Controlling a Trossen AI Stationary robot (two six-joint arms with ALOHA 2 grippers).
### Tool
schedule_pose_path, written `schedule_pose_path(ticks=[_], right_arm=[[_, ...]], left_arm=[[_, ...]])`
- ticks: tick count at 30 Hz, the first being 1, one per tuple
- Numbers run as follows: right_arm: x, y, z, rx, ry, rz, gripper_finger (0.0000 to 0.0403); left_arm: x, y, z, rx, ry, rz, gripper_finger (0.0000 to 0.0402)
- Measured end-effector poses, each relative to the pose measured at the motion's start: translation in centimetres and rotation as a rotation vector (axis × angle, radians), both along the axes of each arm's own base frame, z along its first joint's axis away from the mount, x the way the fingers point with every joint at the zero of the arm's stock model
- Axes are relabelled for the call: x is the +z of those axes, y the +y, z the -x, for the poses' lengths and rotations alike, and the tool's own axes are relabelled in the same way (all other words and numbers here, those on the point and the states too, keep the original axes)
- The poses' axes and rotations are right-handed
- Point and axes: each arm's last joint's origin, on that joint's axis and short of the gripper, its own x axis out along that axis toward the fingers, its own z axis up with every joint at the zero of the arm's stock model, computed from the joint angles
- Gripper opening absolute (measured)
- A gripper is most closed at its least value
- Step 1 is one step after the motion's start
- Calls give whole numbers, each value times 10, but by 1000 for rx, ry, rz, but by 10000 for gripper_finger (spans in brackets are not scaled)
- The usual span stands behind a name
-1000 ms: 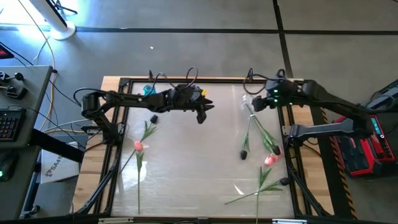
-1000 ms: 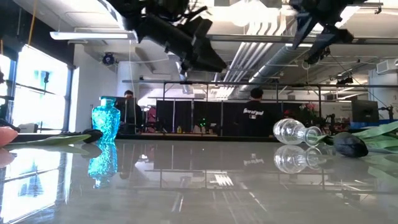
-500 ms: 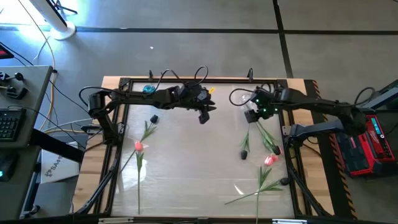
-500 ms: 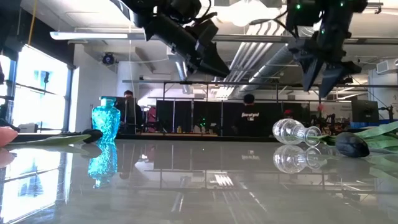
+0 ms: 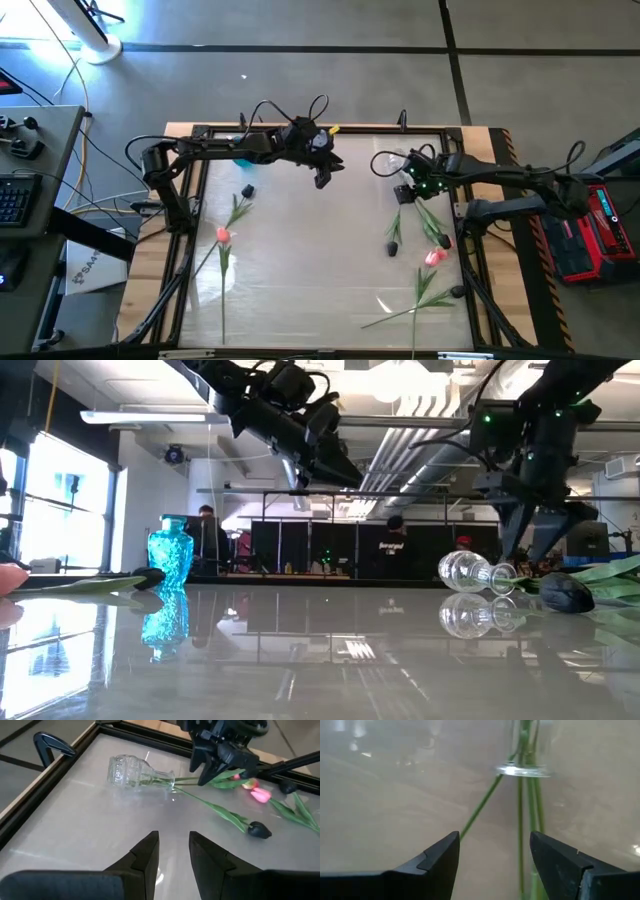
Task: Sort flowers into vase by color
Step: Adjust the transparent vase
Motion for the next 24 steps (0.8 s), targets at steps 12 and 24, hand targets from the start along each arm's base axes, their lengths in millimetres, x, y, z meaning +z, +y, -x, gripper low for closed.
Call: schedule_pose_path(ticks=[12, 24], right_arm=[[-5, -4, 3, -11, 42, 71, 232], [-31, -13, -9, 33, 91, -109, 232]], left_arm=[[0, 4, 1, 6, 0, 1, 94], [-2, 3, 2, 7, 20, 12, 94]])
